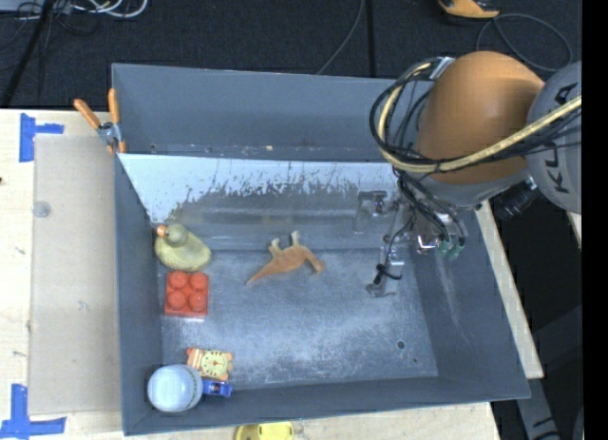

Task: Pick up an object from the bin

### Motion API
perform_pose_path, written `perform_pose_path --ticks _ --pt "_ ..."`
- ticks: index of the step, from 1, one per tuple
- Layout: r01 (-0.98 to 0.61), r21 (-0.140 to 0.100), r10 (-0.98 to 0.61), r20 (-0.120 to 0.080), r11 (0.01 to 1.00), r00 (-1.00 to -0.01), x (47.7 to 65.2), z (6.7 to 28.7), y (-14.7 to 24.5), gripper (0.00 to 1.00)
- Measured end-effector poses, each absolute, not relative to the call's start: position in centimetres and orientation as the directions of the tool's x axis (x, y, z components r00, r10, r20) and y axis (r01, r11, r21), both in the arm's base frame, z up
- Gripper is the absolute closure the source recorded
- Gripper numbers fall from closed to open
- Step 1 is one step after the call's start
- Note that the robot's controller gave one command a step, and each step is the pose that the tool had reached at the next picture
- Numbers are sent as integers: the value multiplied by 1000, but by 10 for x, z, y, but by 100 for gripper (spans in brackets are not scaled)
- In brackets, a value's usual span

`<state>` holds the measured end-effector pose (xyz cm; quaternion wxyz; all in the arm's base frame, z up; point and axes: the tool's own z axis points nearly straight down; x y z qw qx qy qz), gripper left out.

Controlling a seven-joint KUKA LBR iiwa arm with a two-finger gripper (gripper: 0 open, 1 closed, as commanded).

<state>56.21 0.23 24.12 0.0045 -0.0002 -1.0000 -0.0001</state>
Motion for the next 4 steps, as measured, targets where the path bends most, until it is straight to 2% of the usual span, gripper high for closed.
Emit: perform_pose_path --ticks 1,3,4 --pt "0 0 0 1 1000 -1000 563 246 2 0" --pt "5 0 5 3 1000 -1000 558 243 10 0" --pt "55 -1 55 1 998 -998 561 250 56 0"
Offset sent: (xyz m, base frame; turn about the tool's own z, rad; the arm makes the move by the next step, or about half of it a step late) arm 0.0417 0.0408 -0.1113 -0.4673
